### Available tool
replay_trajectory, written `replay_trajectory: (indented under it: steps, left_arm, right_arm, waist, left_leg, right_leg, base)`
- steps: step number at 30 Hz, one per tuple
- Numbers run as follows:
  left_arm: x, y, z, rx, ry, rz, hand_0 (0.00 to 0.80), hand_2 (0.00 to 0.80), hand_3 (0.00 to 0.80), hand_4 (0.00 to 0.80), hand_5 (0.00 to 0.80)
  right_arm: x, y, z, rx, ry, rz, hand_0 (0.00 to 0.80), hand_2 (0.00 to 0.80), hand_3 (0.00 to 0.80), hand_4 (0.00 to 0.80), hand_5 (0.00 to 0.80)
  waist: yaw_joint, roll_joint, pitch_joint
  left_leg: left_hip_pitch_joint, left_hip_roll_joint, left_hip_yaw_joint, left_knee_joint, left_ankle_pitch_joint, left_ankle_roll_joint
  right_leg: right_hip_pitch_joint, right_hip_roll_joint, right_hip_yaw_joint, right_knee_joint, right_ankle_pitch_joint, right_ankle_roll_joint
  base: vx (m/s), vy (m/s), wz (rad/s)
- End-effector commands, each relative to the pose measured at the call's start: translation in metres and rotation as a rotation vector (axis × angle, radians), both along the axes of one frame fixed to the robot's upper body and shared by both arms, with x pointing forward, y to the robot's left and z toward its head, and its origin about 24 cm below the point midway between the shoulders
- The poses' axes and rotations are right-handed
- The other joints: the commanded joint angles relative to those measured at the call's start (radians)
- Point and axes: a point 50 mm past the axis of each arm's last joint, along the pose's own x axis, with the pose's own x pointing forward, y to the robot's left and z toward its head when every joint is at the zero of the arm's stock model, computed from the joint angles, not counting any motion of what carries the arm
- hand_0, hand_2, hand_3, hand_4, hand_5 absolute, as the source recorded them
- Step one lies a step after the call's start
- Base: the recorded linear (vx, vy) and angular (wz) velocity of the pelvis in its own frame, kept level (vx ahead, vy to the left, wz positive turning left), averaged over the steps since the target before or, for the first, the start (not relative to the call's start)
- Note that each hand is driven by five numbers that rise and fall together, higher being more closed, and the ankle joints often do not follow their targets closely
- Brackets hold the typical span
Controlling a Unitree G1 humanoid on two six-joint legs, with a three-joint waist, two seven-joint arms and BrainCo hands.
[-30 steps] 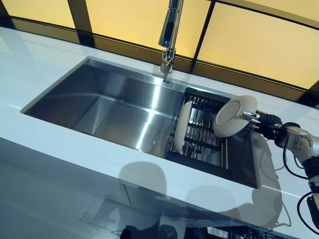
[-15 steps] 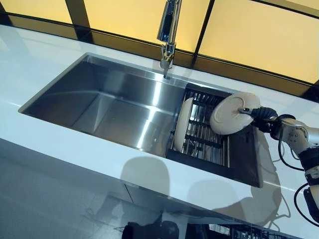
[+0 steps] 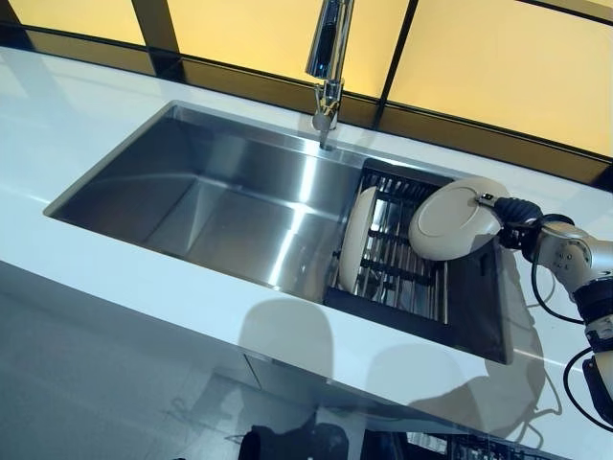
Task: Take plates into dishwasher
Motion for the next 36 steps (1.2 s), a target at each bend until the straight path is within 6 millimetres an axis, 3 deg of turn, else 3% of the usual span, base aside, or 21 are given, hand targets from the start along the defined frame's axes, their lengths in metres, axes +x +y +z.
replay_trajectory:
  steps: [1,11,22,25,31,33,36]
  left_arm:
    - [-0.004,0.000,-0.002,0.011,0.015,-0.036,0.000,0.000,0.000,0.000,0.000]
    - [-0.008,-0.006,-0.005,-0.001,0.021,-0.014,0.000,0.000,0.000,0.000,0.000]
    - [-0.001,-0.010,-0.006,-0.019,0.012,0.038,0.000,0.000,0.000,0.000,0.000]
    - [0.002,-0.010,-0.006,-0.028,-0.003,0.096,0.000,0.000,0.000,0.000,0.000]
    - [0.009,-0.010,-0.003,0.014,-0.013,0.037,0.000,0.000,0.000,0.000,0.000]
    - [0.015,-0.002,0.001,0.064,0.013,-0.013,0.000,0.000,0.000,0.000,0.000]
    - [0.014,0.010,0.004,0.138,0.073,-0.030,0.000,0.000,0.000,0.000,0.000]
  right_arm:
    - [0.001,0.000,0.058,-0.123,-0.173,-0.020,0.800,0.800,0.800,0.800,0.800]
    - [-0.006,-0.003,0.079,-0.205,-0.234,-0.045,0.800,0.800,0.800,0.800,0.800]
    - [-0.012,0.009,0.112,-0.280,-0.352,-0.020,0.800,0.800,0.800,0.800,0.800]
    - [-0.013,0.008,0.117,-0.318,-0.356,-0.033,0.800,0.800,0.800,0.800,0.800]
    - [-0.017,0.001,0.121,-0.335,-0.362,-0.072,0.800,0.800,0.800,0.800,0.800]
    - [-0.024,-0.009,0.124,-0.347,-0.378,-0.120,0.800,0.800,0.800,0.800,0.800]
    - [-0.027,-0.012,0.125,-0.349,-0.387,-0.130,0.800,0.800,0.800,0.800,0.800]
  waist:
    - [0.023,-0.051,-0.036]
    - [0.005,-0.064,-0.102]
    - [-0.014,-0.068,-0.149]
    - [-0.019,-0.067,-0.159]
    - [-0.028,-0.068,-0.162]
    - [-0.050,-0.065,-0.157]
    - [-0.076,-0.052,-0.150]
  left_leg:
    - [0.007,-0.023,0.006,-0.001,-0.057,0.023]
    - [0.051,-0.029,0.024,0.005,-0.075,0.026]
    - [0.083,-0.042,0.035,0.025,-0.096,0.036]
    - [0.084,-0.049,0.030,0.046,-0.110,0.042]
    - [0.074,-0.060,0.017,0.097,-0.138,0.057]
    - [0.068,-0.079,0.011,0.143,-0.168,0.072]
    - [0.086,-0.085,0.018,0.132,-0.167,0.062]
  right_leg:
    - [-0.040,-0.032,-0.013,0.000,0.074,0.069]
    - [-0.009,-0.038,-0.001,-0.001,0.069,0.073]
    - [0.014,-0.057,0.018,0.007,0.068,0.082]
    - [0.014,-0.067,0.023,0.014,0.069,0.083]
    - [0.005,-0.079,0.046,0.039,0.069,0.085]
    - [-0.036,-0.104,0.067,0.061,0.103,0.105]
    - [-0.108,-0.120,0.052,0.061,0.178,0.129]
  base:
    - [0.000,0.000,0.00]
    - [-0.036,0.049,-0.03]
    - [-0.048,0.063,-0.05]
    - [-0.092,0.122,-0.04]
    - [-0.064,0.109,-0.08]
    - [-0.039,0.165,-0.05]
    - [-0.059,0.093,-0.04]
